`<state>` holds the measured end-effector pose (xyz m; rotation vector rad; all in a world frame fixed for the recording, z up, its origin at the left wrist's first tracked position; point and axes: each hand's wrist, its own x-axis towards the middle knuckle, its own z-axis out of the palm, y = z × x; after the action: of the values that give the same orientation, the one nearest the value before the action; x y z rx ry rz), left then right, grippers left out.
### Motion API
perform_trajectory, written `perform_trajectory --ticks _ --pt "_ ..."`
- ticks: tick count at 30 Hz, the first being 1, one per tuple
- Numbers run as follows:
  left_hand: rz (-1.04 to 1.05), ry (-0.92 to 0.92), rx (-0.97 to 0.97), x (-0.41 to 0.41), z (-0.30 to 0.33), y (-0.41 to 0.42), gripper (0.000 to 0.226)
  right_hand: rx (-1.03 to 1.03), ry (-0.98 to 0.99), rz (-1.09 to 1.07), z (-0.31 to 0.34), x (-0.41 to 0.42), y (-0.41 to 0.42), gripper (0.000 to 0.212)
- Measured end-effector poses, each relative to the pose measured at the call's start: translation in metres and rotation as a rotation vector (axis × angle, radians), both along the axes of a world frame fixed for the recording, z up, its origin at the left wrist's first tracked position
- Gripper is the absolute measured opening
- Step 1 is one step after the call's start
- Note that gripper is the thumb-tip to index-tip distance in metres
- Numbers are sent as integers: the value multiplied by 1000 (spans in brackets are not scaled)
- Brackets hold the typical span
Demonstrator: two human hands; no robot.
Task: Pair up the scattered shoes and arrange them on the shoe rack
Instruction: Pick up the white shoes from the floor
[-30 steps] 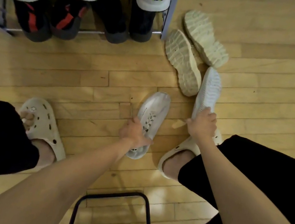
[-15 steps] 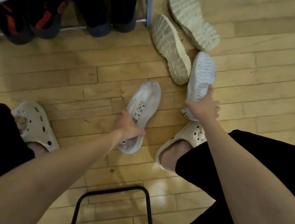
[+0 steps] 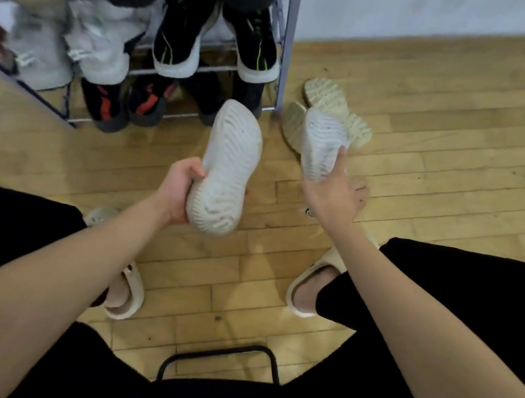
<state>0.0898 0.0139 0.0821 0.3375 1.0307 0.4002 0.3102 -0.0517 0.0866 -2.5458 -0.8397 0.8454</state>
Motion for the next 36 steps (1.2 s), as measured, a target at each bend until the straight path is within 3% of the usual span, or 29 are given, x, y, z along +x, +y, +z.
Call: perform_trajectory --ticks 7,13,18,21,23,25,30,33,36 --pt "-23 -67 154 -36 61 -5 74 175 -238 211 75 -37 -36 110" --pt "-21 -8 295 -65 95 -17 37 375 -415 242 97 -55 -47 105" --pt "57 -60 417 -82 118 -15 54 438 -436 244 112 -65 -38 104" --pt "113 -59 417 -85 133 -13 52 492 -441 247 123 -71 -30 104" --pt "154 -30 432 -87 143 -9 46 546 -333 249 133 -74 -23 103" --pt "198 15 466 -87 157 -3 45 624 -106 234 146 -75 -13 99" --pt "213 117 683 -85 213 33 32 864 376 185 204 -73 14 63" --pt "139 364 825 -74 251 52 23 918 661 137 235 -66 37 49" --pt "196 536 963 -63 277 76 22 963 874 101 251 -61 65 38"
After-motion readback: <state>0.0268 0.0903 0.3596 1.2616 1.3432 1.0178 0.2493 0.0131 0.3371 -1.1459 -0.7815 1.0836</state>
